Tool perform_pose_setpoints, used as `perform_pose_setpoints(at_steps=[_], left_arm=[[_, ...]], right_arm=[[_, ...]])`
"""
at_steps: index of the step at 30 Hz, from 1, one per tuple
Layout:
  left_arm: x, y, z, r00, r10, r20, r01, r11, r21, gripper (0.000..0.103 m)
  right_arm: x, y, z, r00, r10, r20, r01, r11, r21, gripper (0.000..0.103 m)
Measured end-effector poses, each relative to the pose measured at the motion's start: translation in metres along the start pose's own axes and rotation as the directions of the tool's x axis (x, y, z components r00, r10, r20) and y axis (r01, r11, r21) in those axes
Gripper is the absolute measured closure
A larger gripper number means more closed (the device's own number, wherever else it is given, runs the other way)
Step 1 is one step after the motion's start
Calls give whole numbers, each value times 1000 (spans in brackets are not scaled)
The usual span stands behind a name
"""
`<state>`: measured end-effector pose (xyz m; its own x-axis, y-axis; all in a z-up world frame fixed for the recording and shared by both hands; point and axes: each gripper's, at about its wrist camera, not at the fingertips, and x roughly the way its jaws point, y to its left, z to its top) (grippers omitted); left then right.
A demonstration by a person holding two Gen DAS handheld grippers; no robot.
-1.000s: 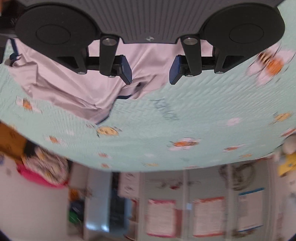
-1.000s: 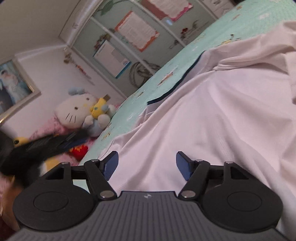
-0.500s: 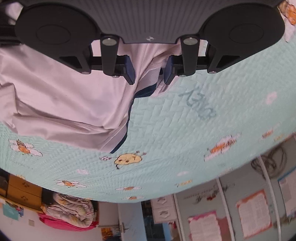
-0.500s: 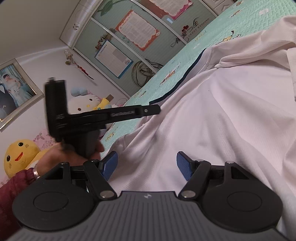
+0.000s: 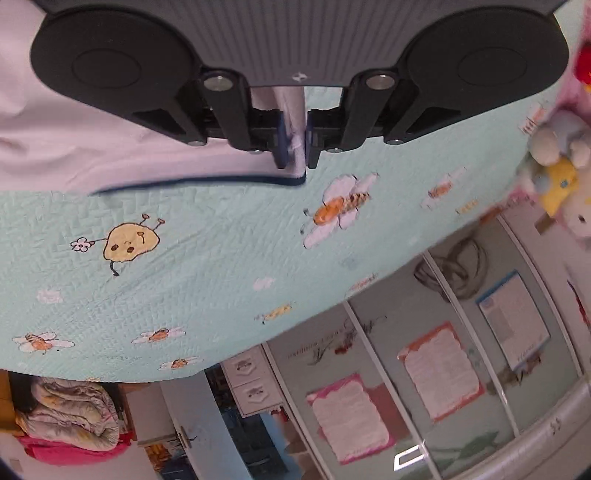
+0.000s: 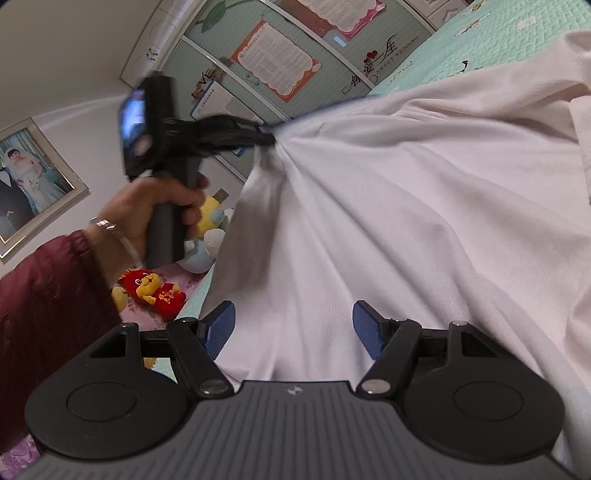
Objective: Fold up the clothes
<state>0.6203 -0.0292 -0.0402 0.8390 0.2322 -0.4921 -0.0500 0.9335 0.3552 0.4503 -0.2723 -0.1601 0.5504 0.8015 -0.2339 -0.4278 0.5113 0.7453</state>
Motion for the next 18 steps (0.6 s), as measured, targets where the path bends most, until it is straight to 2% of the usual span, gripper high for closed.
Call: perform_pose_setpoints(at_steps=[1, 2, 4, 7, 11, 13, 16, 18], left_arm=[[1, 5, -4, 1000, -22, -10, 21, 999, -37, 72], [2, 15, -9, 999, -34, -15, 33, 995, -98, 58], [-4, 38, -19, 998, -61, 2, 59, 968, -243, 44], [-15, 66, -39, 997, -77, -11, 67, 920, -387, 40], [-36, 85, -77, 993, -65, -94, 16, 893, -450, 39], [-53, 95, -106, 991, -64, -120, -6, 863, -506, 39], [-82, 105, -150, 989, -80, -128, -10, 812, -584, 39], [-99, 105, -173, 989, -81, -126, -14, 787, -617, 39]], right_arm=[[0, 0, 0, 1000, 0, -1, 0, 1000, -1, 33], [0, 1, 0, 1000, 0, -2, 0, 1000, -1, 33], [0, 1, 1, 1000, 1, -3, -1, 1000, -1, 33], [-1, 0, 2, 1000, 1, -5, -1, 1000, 1, 33], [-1, 0, 5, 1000, 3, -6, -3, 1000, 3, 33], [-1, -1, 5, 1000, 3, -6, -3, 1000, 5, 33], [-1, 0, 6, 1000, 2, -7, -2, 1000, 5, 33], [-1, 2, 5, 1000, 0, -8, 0, 1000, 3, 33]])
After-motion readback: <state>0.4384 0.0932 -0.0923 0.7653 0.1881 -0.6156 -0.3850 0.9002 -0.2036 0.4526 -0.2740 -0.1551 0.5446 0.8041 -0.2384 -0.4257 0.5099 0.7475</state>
